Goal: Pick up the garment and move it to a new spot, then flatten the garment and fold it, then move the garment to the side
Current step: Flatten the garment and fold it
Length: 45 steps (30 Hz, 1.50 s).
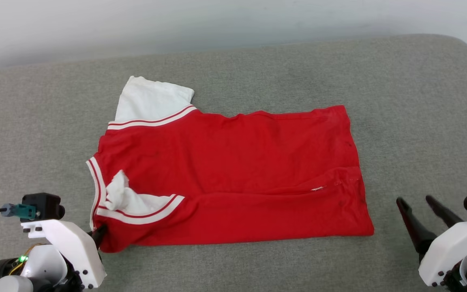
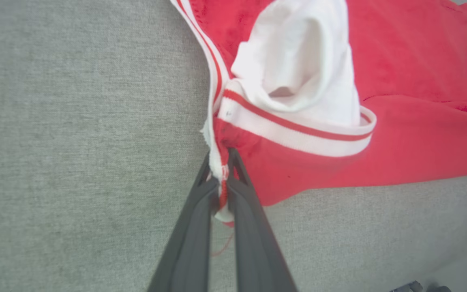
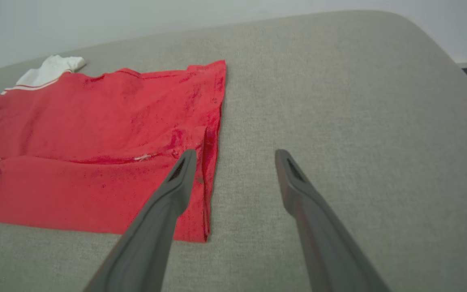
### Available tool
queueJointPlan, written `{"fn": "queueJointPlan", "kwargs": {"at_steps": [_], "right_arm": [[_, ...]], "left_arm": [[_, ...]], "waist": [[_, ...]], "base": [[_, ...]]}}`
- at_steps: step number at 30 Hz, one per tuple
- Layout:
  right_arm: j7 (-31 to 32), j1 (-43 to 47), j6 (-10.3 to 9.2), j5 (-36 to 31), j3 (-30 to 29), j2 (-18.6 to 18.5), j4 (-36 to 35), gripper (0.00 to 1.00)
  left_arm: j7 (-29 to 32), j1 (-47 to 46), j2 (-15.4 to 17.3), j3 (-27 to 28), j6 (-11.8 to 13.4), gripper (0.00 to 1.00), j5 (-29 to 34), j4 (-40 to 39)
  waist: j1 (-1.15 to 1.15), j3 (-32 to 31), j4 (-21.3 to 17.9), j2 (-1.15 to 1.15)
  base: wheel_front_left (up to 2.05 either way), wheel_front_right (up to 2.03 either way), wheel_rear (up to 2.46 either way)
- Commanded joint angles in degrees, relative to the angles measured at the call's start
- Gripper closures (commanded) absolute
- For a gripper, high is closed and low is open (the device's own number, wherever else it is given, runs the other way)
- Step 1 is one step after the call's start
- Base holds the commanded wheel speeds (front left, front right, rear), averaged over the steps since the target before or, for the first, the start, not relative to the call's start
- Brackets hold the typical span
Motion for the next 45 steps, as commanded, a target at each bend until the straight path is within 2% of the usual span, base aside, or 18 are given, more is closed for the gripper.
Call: {"fn": "queueJointPlan", "kwargs": {"at_steps": [1,4,7,18,19,20,21,32,45], "right_arm": [[5.63,-0.14,-0.04,1.1,0.04,-1.42,1.16,0.0],[13.7,-1.68,-0.04,2.9,1.16,-2.69,2.63,0.0],[19.09,-3.63,-0.04,4.35,2.83,-3.66,4.24,0.0],[25.41,-10.76,-0.03,7.75,10.38,-3.41,17.29,0.0],[25.82,-10.8,-0.02,8.27,11.02,-3.07,18.4,0.54],[26.16,-10.99,-0.02,8.81,11.49,-2.86,19.32,0.95],[26.26,-11.22,-0.02,9.04,11.92,-2.86,19.96,1.0],[22.15,-11.83,-0.02,10.23,12.07,-5.88,17.88,1.0],[23.19,-4.68,-0.03,9.86,9.21,-5.58,14.29,1.0]], "left_arm": [[-0.97,0.17,-0.11,-0.05,0.39,1.0,0.82,-1.68],[-1.8,-0.6,-0.39,-0.43,0.8,1.0,1.84,-3.64],[-2.54,-1.76,-0.9,-1.01,1.03,1.0,2.84,-4.99],[-4.61,-4.36,-2.87,-2.54,1.57,1.0,4.42,-4.94],[-4.81,-4.34,-3.09,-2.56,1.7,1.0,4.38,-4.77],[-5.0,-4.21,-3.31,-2.57,1.81,1.0,4.29,-4.66],[-5.28,-4.03,-3.54,-2.46,1.98,1.0,4.17,-4.54],[-7.87,0.07,-5.25,-2.01,3.57,1.0,3.88,-4.26],[-8.48,9.69,-5.8,-1.0,6.34,1.0,2.16,-5.46]], "waist": [[0.0,-0.27,0.97,0.0],[0.0,0.16,1.97,0.0],[0.0,1.19,3.03,0.0],[0.0,3.85,5.22,0.0],[0.0,3.84,5.29,0.0],[0.0,3.8,5.34,0.0],[0.0,3.65,5.34,0.0],[0.0,-1.0,5.02,0.0],[0.0,-7.17,4.91,0.0]], "base": [[0.0,0.0,0.0],[0.0,0.0,0.0],[0.0,0.0,0.0],[0.0,0.0,0.0],[0.0,0.0,0.0],[0.0,0.0,0.0],[0.0,0.0,0.0],[0.0,0.0,0.0],[0.0,0.0,0.0]]}}
